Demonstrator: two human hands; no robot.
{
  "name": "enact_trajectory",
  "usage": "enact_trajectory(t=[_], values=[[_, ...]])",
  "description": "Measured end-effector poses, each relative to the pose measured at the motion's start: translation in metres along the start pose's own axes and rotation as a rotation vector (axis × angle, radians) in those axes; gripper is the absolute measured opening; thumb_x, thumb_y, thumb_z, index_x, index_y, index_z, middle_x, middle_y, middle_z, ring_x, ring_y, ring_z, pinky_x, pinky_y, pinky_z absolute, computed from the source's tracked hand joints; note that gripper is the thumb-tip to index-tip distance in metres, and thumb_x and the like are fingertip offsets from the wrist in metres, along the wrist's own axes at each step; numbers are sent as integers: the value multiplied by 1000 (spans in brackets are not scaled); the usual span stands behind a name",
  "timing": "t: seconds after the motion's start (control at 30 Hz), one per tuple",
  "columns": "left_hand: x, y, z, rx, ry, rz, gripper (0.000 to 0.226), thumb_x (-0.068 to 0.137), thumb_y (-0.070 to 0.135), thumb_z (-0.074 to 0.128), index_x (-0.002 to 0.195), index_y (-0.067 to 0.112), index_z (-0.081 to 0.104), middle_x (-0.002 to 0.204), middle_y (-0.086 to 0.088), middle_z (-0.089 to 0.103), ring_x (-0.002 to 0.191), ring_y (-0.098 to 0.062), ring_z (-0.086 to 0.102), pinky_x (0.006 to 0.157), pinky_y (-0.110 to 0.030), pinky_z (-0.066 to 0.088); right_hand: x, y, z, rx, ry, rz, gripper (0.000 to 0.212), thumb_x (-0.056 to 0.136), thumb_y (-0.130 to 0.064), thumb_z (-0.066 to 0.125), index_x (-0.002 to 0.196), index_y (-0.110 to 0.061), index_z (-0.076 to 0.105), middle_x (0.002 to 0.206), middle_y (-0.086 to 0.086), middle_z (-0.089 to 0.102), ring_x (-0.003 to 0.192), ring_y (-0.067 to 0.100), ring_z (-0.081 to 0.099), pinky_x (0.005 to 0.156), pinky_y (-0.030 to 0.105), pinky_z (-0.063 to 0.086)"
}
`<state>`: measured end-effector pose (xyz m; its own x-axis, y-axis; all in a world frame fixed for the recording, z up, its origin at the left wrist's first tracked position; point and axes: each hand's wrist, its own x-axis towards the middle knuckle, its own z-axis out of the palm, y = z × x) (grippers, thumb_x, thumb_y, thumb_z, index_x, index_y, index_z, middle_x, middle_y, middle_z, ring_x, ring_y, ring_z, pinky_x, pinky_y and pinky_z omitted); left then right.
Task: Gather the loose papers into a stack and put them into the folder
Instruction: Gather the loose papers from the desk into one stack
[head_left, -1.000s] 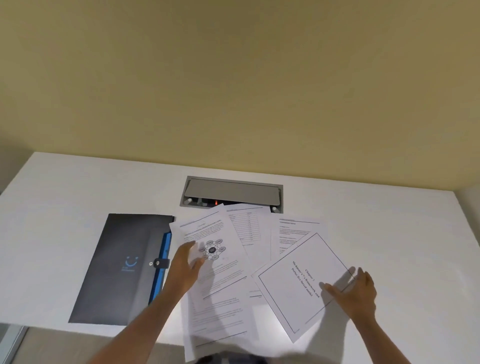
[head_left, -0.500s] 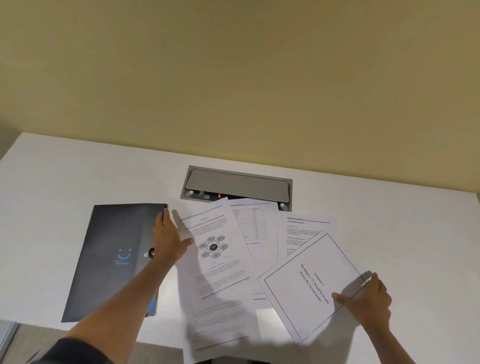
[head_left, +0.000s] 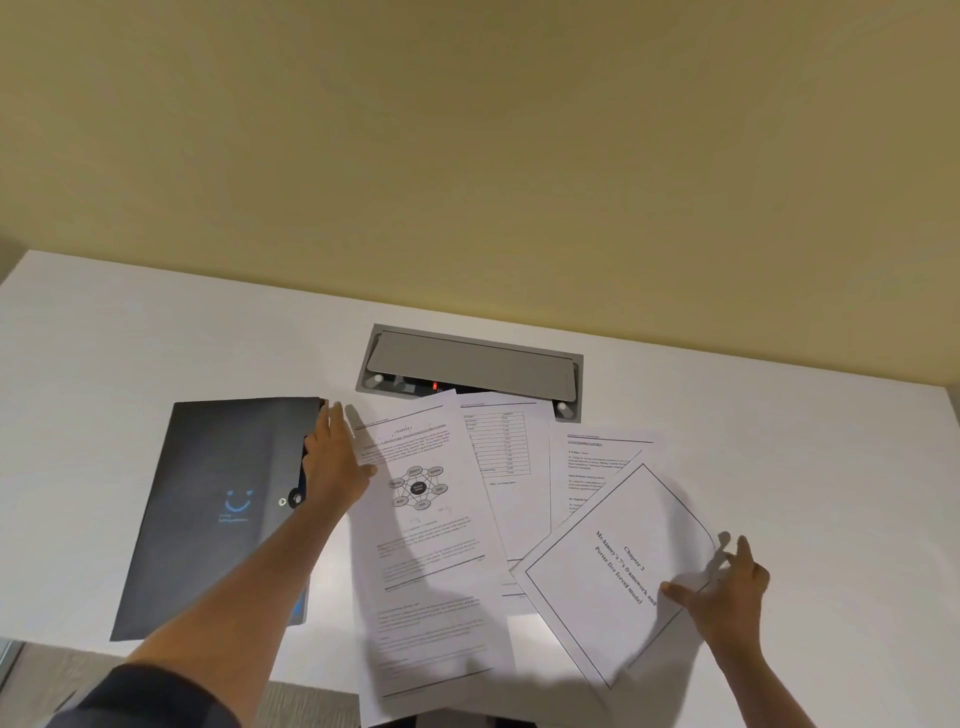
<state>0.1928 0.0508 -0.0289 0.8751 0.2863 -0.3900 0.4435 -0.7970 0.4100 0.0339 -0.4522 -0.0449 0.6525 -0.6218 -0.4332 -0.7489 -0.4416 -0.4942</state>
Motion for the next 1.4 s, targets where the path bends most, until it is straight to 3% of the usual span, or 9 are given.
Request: enact_trajectory(t=[0.23, 0.33, 0.43, 0.53, 0.7, 0.8, 0.93, 1.23, 1.4], values=[[5, -5, -3, 1, -44, 48, 116, 79, 18, 91, 166, 6, 14, 167, -11, 37, 156, -38, 28, 115, -60, 44, -9, -6, -3, 108, 122, 4, 145, 55, 3, 103, 166, -12, 11, 158, 25, 37, 150, 35, 30, 116, 56, 39], [3, -11, 0, -10, -28, 84, 111, 83, 18, 87, 167, 9, 15, 165, -11, 42, 156, -37, 29, 117, -57, 42, -15, -3, -6, 166, 144, 80, 123, 64, -5, 100, 163, -18, 27, 121, 17, 64, 112, 38, 61, 95, 46, 50], [4, -14, -1, -63, 2, 84, 109, 83, 16, 88, 167, 11, 19, 158, -14, 49, 150, -39, 39, 115, -57, 44, -20, -1, -10, 203, 157, 72, 49, 68, -14, 98, 105, -14, 66, 84, 15, 64, 85, 42, 64, 67, 38, 46], [5, -14, -2, -111, 29, 96, 105, 83, 12, 86, 167, 13, 23, 145, -13, 59, 143, -39, 46, 112, -57, 46, -23, 4, -11, 304, 151, 59, 34, 74, -17, 96, 68, -14, 62, 63, 5, 59, 59, 24, 52, 54, 31, 39], [-2, -11, 0, -266, 139, 26, 93, 90, 10, 80, 166, 14, 27, 118, -12, 71, 119, -34, 61, 108, -53, 43, -38, -5, -23, 555, 107, 77, 10, 84, -12, 88, 89, -16, 80, 62, -12, 76, 48, 1, 65, 47, 15, 55], [-12, -11, -1, -532, 111, -1, 71, 99, 10, 69, 162, 10, 35, 109, -12, 68, 99, -27, 66, 86, -39, 57, -44, -15, -24, 579, 76, 74, 9, 87, -16, 87, 94, -17, 81, 70, -13, 78, 53, -2, 67, 58, 22, 57], [-21, -22, -3, -612, 82, -1, 20, 105, 14, 60, 114, -4, 59, 113, -23, 65, 103, -43, 69, 83, -52, 61, -49, -27, -21, 599, 29, 26, 5, 91, -15, 83, 95, -15, 81, 77, -12, 77, 58, -2, 67, 69, 27, 54], [-57, -48, -13, -770, -8, -110, 18, 105, 24, 62, 113, 10, 69, 104, -5, 78, 98, -30, 76, 77, -36, 61, -58, -63, 2, 575, -190, -118, 18, 94, -18, 81, 78, -11, 76, 58, 2, 59, 53, 21, 47, 50, 28, 41], [-85, -42, -11, -879, -98, -146, 14, 105, 18, 61, 114, 21, 71, 112, 0, 78, 105, -24, 74, 97, -45, 60, -83, -104, 30, 586, -308, -189, 7, 90, -16, 85, 89, -24, 85, 74, -6, 79, 59, 9, 66, 54, 20, 55]])
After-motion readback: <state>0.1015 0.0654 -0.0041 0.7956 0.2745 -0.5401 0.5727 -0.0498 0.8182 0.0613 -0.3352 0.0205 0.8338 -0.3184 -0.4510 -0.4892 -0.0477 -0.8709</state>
